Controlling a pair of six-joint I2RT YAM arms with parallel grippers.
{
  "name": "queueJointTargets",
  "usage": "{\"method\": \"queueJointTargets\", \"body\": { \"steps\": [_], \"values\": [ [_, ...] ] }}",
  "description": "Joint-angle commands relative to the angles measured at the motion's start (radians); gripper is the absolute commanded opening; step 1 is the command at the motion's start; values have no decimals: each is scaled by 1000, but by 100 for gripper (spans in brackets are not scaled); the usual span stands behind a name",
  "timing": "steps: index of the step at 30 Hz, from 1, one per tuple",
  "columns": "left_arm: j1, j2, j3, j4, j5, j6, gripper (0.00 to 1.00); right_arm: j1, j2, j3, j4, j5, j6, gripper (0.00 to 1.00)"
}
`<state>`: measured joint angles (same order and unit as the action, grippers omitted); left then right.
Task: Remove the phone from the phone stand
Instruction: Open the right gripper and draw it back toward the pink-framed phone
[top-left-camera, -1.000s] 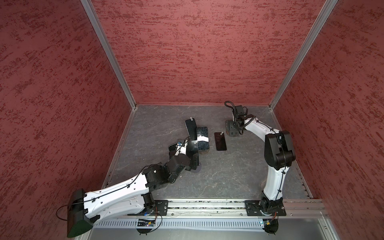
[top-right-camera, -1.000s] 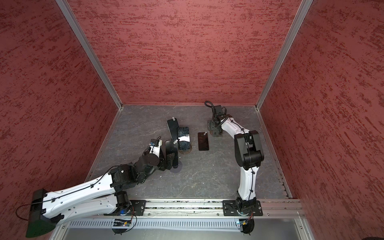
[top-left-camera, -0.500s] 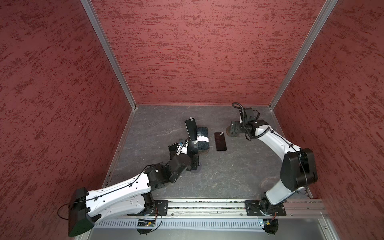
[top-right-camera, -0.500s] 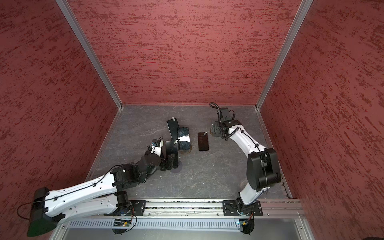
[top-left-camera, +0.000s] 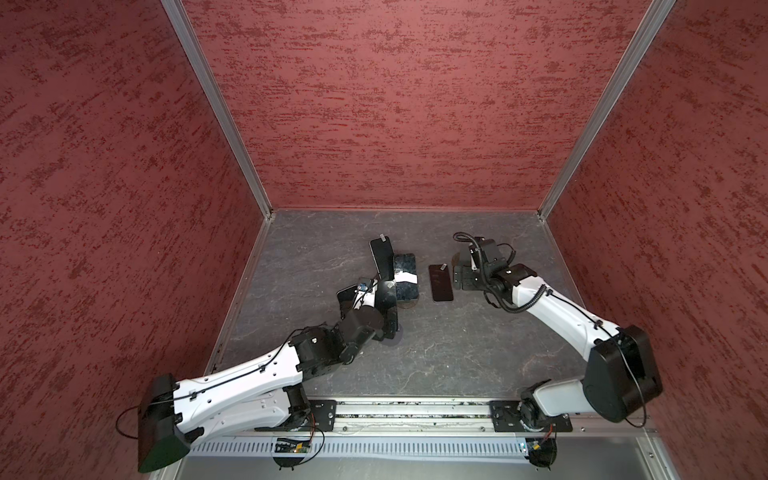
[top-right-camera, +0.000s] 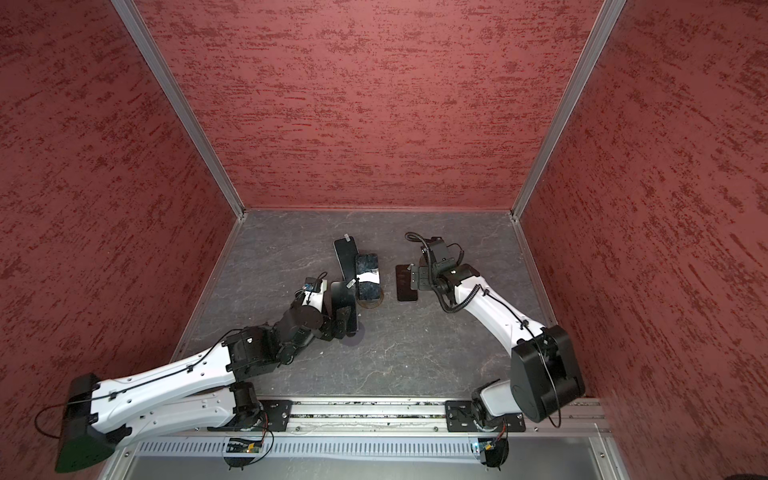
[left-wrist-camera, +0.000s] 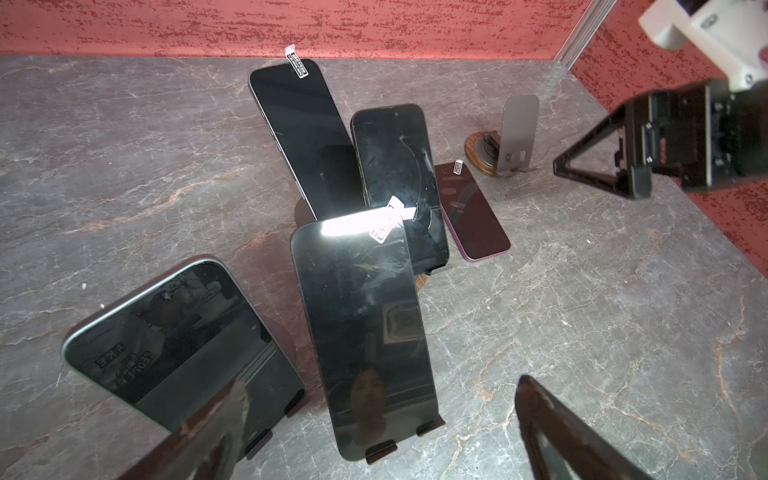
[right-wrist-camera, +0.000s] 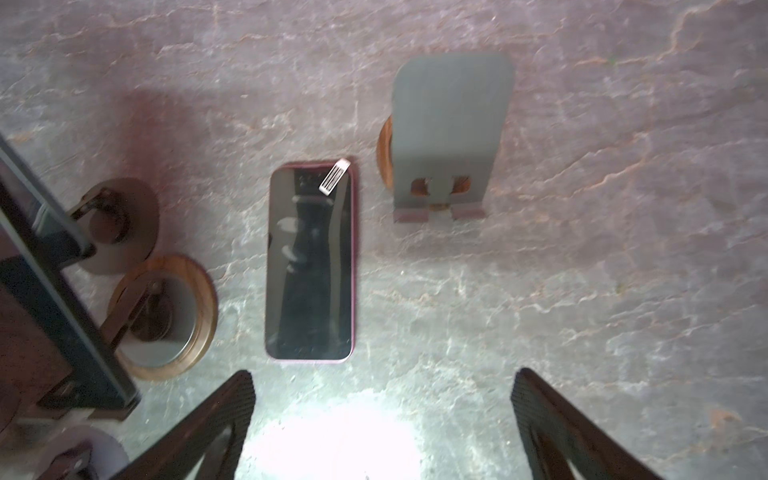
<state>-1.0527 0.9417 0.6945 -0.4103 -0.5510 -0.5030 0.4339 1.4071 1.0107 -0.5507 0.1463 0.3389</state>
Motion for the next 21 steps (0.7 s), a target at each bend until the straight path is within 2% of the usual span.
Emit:
{"method": "queueJointTargets", "body": {
  "steps": [1, 6, 10, 21],
  "values": [
    [11, -12, 5, 14, -4, 9, 100, 39, -38, -16, 24, -23, 57, 99],
    [23, -54, -17, 16, -11, 9, 100, 104, -46, -6, 9, 3, 111, 99],
    [45, -125, -34, -45, -38, -5, 100, 161, -45, 14, -14, 37, 144, 99],
    [95, -319, -111, -119, 128, 6, 100, 338, 40, 131, -11, 68, 234, 98]
  ]
}}
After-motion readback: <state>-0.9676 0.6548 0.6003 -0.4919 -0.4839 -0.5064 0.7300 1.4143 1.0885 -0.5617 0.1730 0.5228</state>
